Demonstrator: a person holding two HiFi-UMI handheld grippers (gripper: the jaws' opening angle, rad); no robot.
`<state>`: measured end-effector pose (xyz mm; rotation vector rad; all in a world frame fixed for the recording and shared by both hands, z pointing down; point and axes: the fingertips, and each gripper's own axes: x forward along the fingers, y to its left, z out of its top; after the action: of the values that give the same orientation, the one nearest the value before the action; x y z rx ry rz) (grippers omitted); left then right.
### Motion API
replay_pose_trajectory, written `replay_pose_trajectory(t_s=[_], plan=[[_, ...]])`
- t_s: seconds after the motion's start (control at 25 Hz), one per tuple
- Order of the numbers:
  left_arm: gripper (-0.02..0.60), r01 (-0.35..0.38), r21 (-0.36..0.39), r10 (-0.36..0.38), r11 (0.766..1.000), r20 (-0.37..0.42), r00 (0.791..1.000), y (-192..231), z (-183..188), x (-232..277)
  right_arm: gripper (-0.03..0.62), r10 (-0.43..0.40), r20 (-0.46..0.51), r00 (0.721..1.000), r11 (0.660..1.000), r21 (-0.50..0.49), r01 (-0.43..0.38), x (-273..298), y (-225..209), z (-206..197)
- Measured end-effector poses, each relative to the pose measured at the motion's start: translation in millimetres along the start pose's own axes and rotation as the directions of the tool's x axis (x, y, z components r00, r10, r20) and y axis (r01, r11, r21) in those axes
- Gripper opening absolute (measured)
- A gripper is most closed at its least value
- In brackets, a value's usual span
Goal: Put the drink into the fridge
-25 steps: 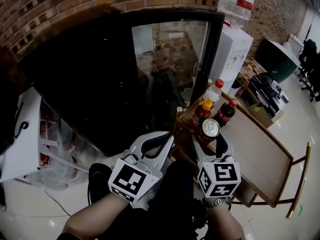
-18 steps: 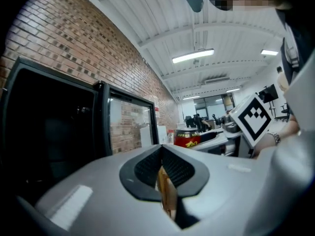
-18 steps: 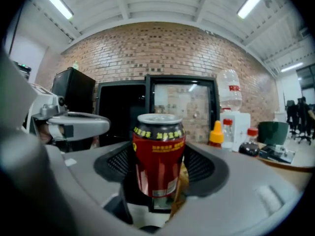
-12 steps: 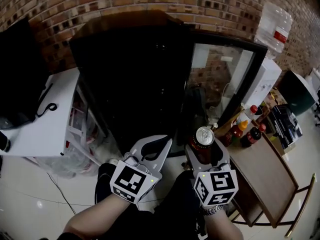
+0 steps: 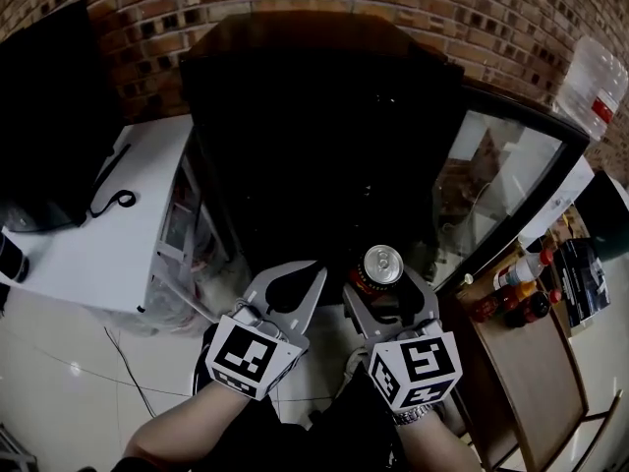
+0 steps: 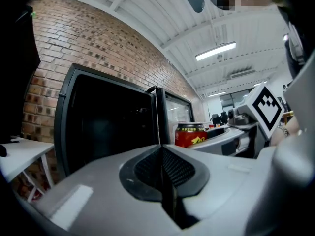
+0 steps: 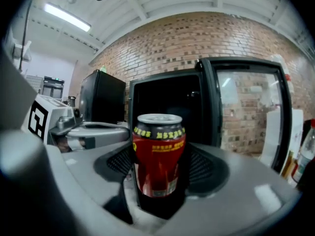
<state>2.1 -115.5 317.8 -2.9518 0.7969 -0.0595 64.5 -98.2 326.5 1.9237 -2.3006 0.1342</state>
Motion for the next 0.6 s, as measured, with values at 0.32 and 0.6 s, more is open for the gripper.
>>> replay_pose_trajectory(t_s=[0.32,0.6], plan=[[0.005,-0.095,0.014,0.095,0.995,-0.040,0.995,57,-13,-2,0.316,0.074,-0.003,0.997,0.997,-0.006,-0.074,70,14,8],[0.005,-0.159,0.046,0.162,0.986,-0.054,0.985,109,-19,-2,0.316,0.132,-0.019,0.991,0.991,-0.028,-0.132,139,34,14]])
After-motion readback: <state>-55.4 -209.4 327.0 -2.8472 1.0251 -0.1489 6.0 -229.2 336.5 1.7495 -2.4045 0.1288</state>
